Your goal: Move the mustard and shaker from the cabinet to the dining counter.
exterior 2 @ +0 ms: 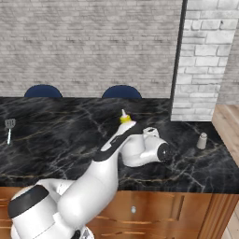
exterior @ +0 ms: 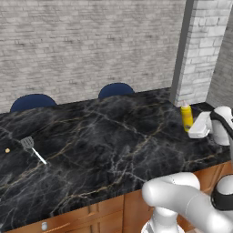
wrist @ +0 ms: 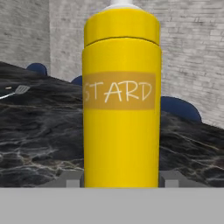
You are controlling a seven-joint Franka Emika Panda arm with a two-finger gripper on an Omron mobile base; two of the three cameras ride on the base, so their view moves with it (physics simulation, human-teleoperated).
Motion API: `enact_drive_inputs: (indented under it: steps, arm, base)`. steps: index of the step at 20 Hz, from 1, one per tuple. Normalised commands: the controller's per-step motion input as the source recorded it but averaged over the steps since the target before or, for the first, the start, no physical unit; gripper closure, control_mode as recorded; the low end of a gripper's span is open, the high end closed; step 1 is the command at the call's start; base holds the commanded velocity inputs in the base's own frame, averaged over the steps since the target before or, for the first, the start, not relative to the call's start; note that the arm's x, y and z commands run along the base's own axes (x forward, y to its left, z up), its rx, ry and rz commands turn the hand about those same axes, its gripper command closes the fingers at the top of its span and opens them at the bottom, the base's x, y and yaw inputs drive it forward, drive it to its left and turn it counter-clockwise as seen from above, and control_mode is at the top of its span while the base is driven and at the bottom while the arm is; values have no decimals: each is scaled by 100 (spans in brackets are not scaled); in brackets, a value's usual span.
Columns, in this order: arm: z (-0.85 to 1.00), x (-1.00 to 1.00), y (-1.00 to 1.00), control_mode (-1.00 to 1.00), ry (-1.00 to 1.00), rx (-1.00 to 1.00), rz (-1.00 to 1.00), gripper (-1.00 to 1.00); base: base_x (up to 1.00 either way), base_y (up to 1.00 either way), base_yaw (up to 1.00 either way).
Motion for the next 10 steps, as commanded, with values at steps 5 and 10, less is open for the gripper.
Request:
enact_drive_inputs:
  steps: [5,10]
  arm:
    - [-29,1,-24,-100,-1,12,0,100]
    - [-44,0,-26,-100,-7,19,0,100]
  base:
    - [0,0,0]
    - [0,0,0]
